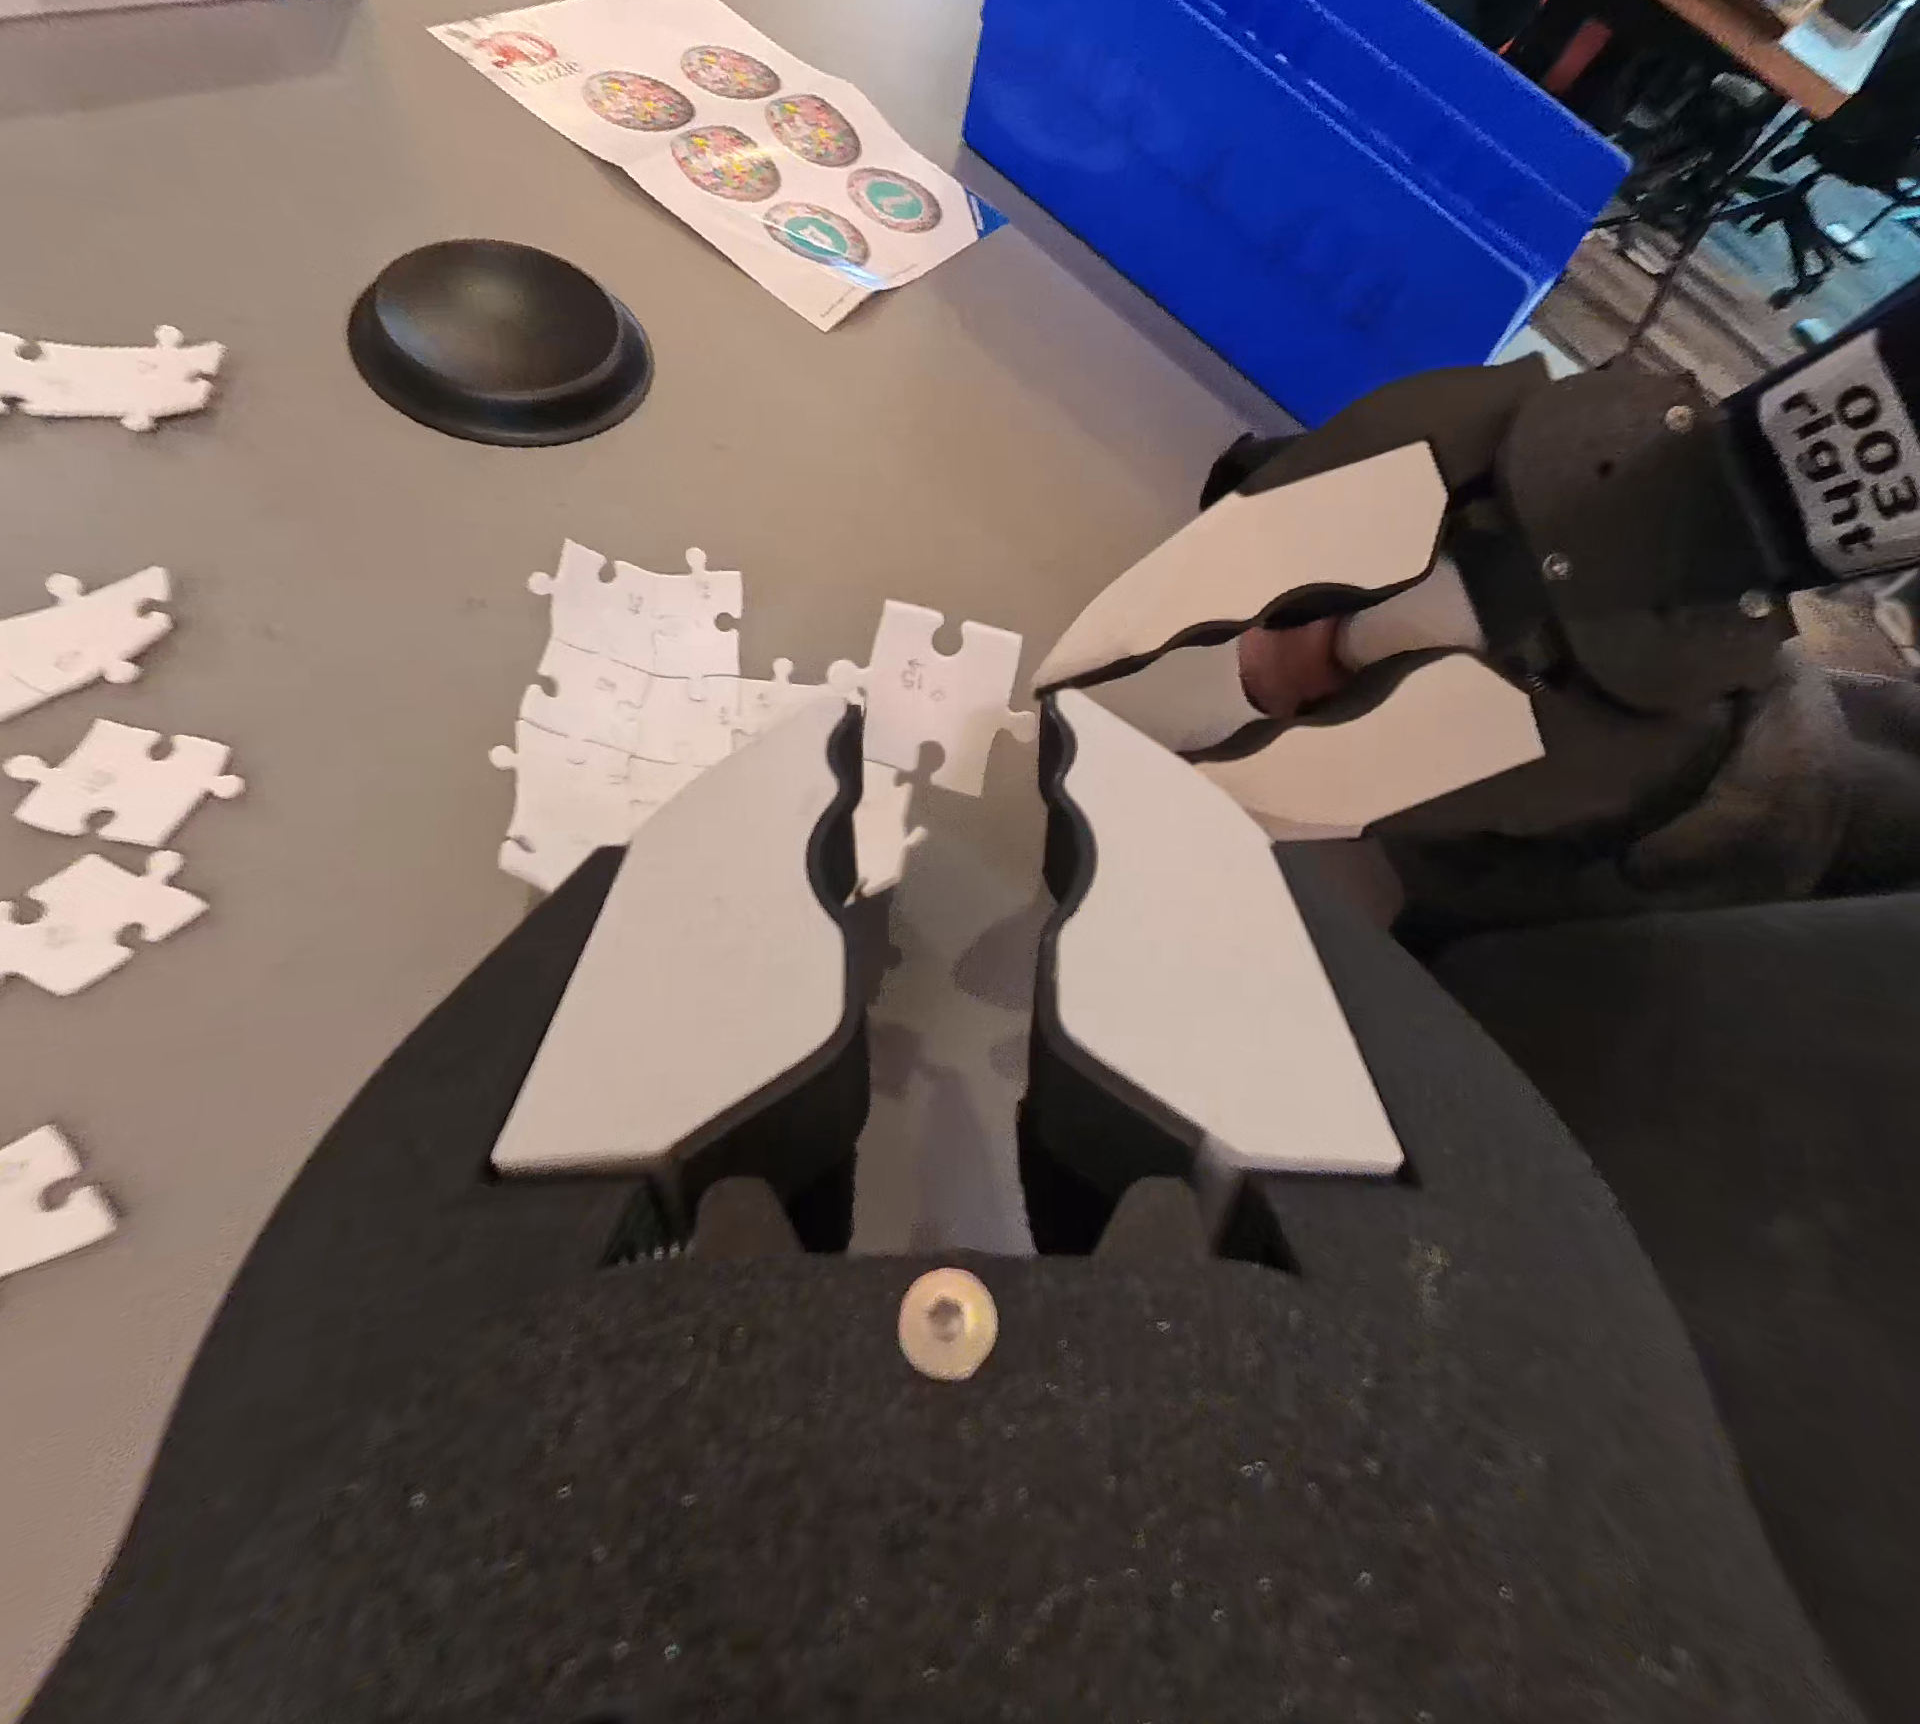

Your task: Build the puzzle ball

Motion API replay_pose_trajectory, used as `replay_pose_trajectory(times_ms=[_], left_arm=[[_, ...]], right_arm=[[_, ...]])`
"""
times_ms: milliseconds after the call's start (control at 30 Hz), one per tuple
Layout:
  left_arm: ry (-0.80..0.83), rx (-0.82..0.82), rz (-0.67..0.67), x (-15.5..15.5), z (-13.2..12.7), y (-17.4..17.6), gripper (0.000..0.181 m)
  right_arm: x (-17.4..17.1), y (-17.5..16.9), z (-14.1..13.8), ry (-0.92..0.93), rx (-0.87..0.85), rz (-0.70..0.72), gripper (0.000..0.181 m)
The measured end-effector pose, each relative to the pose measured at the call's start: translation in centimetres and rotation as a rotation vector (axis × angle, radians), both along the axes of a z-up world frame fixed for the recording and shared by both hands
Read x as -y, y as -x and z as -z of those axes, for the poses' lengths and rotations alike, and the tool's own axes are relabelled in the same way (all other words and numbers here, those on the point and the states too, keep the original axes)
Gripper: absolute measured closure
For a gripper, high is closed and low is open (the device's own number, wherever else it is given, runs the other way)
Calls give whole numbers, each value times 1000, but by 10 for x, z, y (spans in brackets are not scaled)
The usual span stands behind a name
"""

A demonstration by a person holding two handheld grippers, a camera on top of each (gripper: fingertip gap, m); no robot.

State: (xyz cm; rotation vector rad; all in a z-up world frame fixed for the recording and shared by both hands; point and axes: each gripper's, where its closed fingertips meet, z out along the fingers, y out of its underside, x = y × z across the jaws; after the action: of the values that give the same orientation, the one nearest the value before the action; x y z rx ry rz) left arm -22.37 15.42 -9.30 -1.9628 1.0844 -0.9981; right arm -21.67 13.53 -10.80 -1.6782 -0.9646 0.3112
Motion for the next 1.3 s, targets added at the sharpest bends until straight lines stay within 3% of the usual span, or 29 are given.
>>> replay_pose_trajectory(times_ms=[133,367,600,800,1067,1300], left_arm=[[42,-3,36,10,10,-3,150],[-93,-72,75,16,20,1,150],[26,18,33,18,13,-1,150],[40,-16,42,16,21,1,150],[-120,-92,201,27,25,2,150],[-365,-154,393,57,27,-3,150]], right_arm=[[2,6,6,18,7,-15,159],[6,4,4,39,-29,-38,162],[5,8,5,-78,95,-15,151],[5,8,10,-72,116,-19,147],[0,-14,-5,29,-81,-10,156],[13,-14,-13,364,-412,-156,164]])
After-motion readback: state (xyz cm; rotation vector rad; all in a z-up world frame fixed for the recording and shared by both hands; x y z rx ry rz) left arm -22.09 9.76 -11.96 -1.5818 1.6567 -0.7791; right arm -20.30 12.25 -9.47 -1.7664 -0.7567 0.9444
